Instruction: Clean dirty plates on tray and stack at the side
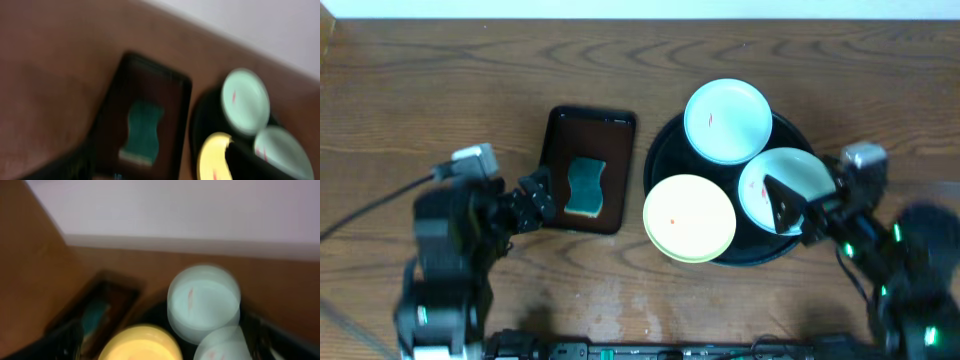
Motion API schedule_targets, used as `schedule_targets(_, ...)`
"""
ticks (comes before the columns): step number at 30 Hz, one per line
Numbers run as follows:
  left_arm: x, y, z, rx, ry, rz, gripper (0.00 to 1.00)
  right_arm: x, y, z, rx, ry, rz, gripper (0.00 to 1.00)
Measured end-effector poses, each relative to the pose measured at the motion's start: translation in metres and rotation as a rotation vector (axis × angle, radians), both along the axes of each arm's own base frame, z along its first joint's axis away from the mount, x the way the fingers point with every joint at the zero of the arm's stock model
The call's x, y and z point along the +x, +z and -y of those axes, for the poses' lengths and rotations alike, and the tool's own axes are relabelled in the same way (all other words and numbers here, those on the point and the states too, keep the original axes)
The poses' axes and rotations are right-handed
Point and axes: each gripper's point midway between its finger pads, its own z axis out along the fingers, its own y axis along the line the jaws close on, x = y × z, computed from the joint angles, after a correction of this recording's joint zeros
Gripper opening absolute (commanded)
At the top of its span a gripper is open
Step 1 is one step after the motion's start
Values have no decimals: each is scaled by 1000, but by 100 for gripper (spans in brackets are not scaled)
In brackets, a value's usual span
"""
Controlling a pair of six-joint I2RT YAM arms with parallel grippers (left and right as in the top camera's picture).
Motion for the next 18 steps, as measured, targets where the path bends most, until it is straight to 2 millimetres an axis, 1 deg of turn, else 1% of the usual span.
schedule_targets(1,5,-3,2,-5,-10,-84,83,7,-4,-3,-8,13,-95,99)
schedule_targets(2,11,-5,2,-6,-15,-132,83,17,-6,-6,-15,24,-179,99)
schedule_targets(3,19,-7,3,-8,-21,-171,83,22,-8,-7,-17,26,-210,99)
schedule_targets(5,25,-17,5,-9,-34,-257,83,38,-15,-10,-21,33,-292,99)
schedule_targets(8,31,-40,7,-16,-48,-368,83,56,-31,-14,-18,45,-381,99)
schedule_targets(9,29,-50,8,-21,-53,-417,82,58,-41,-16,-14,52,-427,99)
schedule_targets(11,31,-65,9,-30,-60,-476,79,59,-57,-19,-8,67,-495,99)
schedule_targets(13,33,-79,12,-29,-68,-529,77,61,-68,-22,1,81,-537,98)
schedule_targets(14,34,-87,14,-25,-79,-559,74,61,-74,-24,6,89,-565,96)
schedule_targets(18,40,-122,28,55,-123,-659,64,60,-81,-31,27,128,-600,91)
